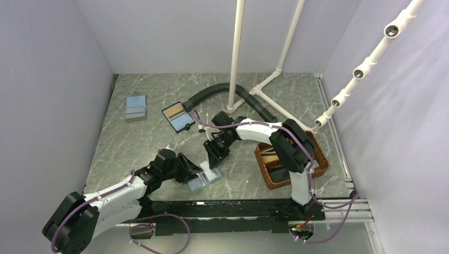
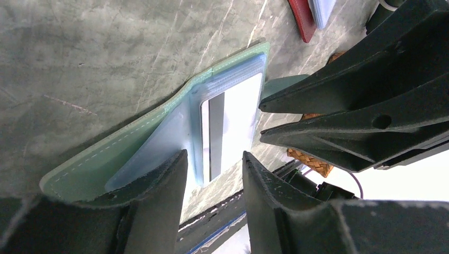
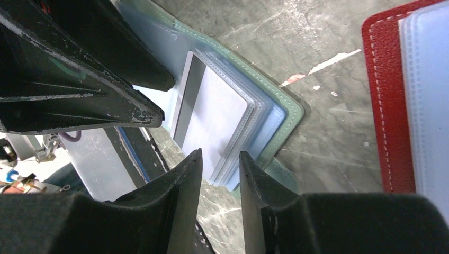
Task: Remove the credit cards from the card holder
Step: Remove the credit card from the card holder.
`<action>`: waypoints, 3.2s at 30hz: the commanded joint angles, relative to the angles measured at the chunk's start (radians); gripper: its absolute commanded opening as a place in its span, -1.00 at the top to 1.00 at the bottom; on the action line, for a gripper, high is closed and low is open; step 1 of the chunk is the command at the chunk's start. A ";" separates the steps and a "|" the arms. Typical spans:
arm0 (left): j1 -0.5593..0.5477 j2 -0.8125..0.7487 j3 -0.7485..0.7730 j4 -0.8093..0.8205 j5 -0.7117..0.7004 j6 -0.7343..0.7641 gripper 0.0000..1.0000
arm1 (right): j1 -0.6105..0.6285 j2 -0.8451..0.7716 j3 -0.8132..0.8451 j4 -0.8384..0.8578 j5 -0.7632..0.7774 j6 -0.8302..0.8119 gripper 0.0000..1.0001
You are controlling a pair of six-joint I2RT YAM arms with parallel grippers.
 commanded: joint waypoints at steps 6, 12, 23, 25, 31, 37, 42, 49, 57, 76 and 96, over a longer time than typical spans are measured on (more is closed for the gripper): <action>-0.004 0.065 0.008 0.066 0.001 -0.008 0.07 | -0.006 0.014 0.014 0.018 -0.072 0.037 0.38; -0.004 0.098 0.012 0.091 0.009 -0.006 0.10 | 0.000 0.034 0.005 0.036 -0.100 0.061 0.45; -0.004 0.145 0.002 0.146 0.029 -0.013 0.28 | 0.021 0.093 0.024 0.013 -0.065 0.070 0.83; -0.004 0.161 0.006 0.164 0.036 -0.009 0.33 | 0.041 0.097 0.030 0.014 -0.092 0.075 0.87; -0.004 0.191 0.021 0.176 0.049 0.006 0.68 | 0.068 0.122 0.048 -0.011 -0.018 0.070 0.96; -0.004 0.135 -0.003 0.162 0.032 0.008 1.00 | 0.051 0.123 0.033 -0.020 0.084 0.067 1.00; -0.001 0.013 -0.041 0.126 0.002 0.011 1.00 | 0.047 0.134 0.037 -0.033 0.125 0.055 1.00; 0.012 -0.185 -0.135 0.096 0.006 -0.029 1.00 | 0.045 0.147 0.039 -0.042 0.124 0.046 1.00; 0.037 -0.299 -0.150 -0.028 0.042 -0.059 1.00 | 0.045 0.159 0.041 -0.047 0.124 0.036 1.00; 0.099 -0.270 -0.081 -0.163 0.133 0.005 1.00 | 0.045 0.164 0.040 -0.057 0.163 0.010 1.00; 0.106 -0.511 -0.002 -0.499 0.082 0.018 1.00 | 0.001 0.150 0.036 -0.066 0.216 -0.013 1.00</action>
